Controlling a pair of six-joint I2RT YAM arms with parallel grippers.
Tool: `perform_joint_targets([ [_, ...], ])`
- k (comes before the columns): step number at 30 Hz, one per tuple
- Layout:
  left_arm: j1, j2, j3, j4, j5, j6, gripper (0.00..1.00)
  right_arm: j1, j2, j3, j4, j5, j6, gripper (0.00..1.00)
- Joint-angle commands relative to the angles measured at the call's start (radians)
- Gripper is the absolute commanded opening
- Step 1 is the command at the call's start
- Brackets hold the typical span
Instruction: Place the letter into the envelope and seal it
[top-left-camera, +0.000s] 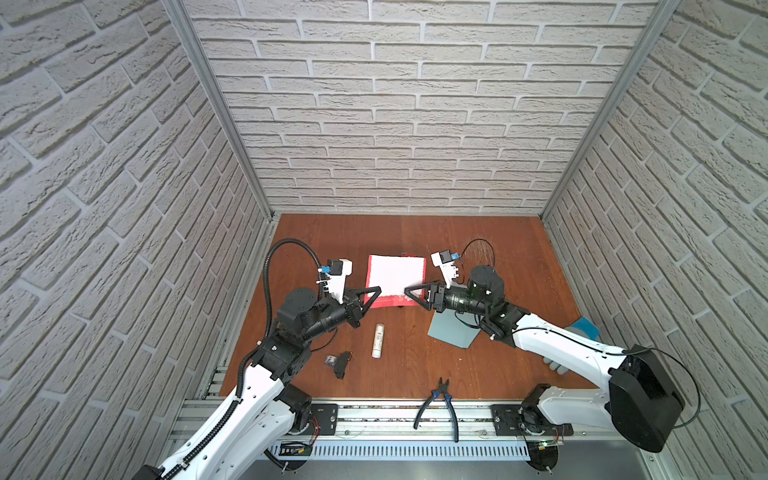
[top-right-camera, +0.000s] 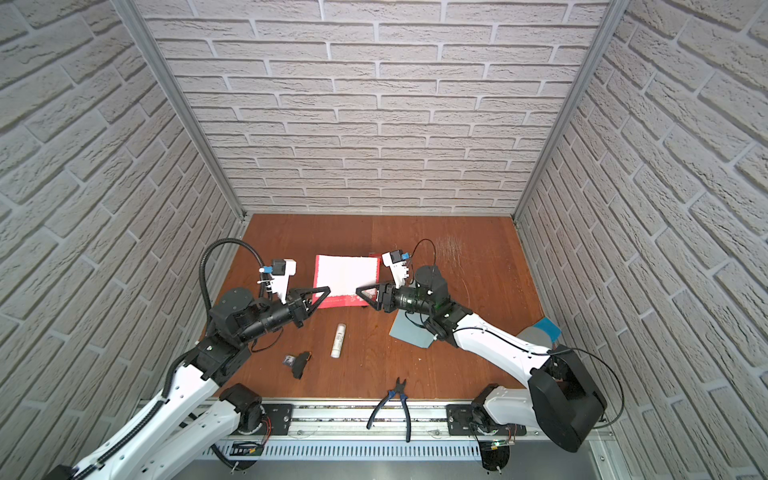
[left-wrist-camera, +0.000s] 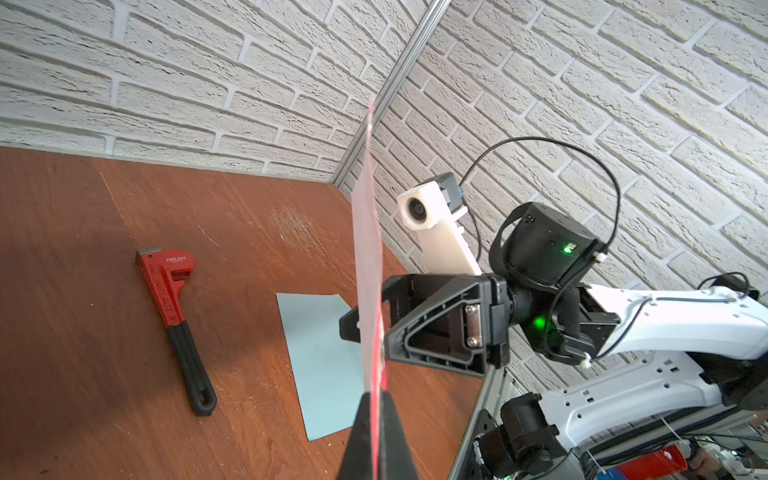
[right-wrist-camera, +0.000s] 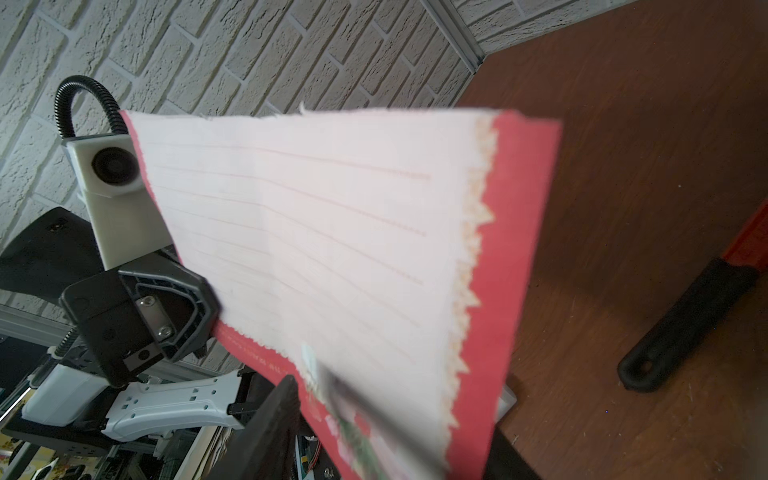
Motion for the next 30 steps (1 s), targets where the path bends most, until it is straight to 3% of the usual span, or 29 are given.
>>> perform_joint_targets([
  [1,0.005,0.007,-0.005,0.002,0.03,0.026,0.0,-0.01,-0.049,0.033,-0.044,0.021,-0.031,0.47],
  [9,0.006,0.02,-0.003,-0.021,0.03,0.046,0.0,-0.015,-0.074,0.047,-0.092,0.052,-0.036,0.06],
  [13,0.005,0.005,-0.003,-0.019,0.032,0.047,0.0,-0.015,-0.082,0.07,-0.183,0.096,-0.065,0.06],
  [14,0.006,0.0,-0.005,-0.012,0.04,0.045,0.1,-0.015,-0.088,0.071,-0.193,0.1,-0.068,0.06],
  [17,0.006,-0.025,-0.019,0.015,0.062,0.042,0.52,-0.015,-0.111,0.075,-0.221,0.105,-0.076,0.06],
  [19,0.007,-0.049,-0.026,0.004,0.034,0.05,0.66,-0.015,-0.127,0.083,-0.247,0.105,-0.086,0.06],
  [23,0.029,-0.114,-0.025,-0.055,-0.074,0.07,0.73,-0.015,-0.17,0.101,-0.323,0.118,-0.113,0.06],
  [30,0.169,-0.211,-0.04,-0.109,-0.205,0.044,0.68,-0.015,-0.266,0.133,-0.451,0.14,-0.146,0.06],
])
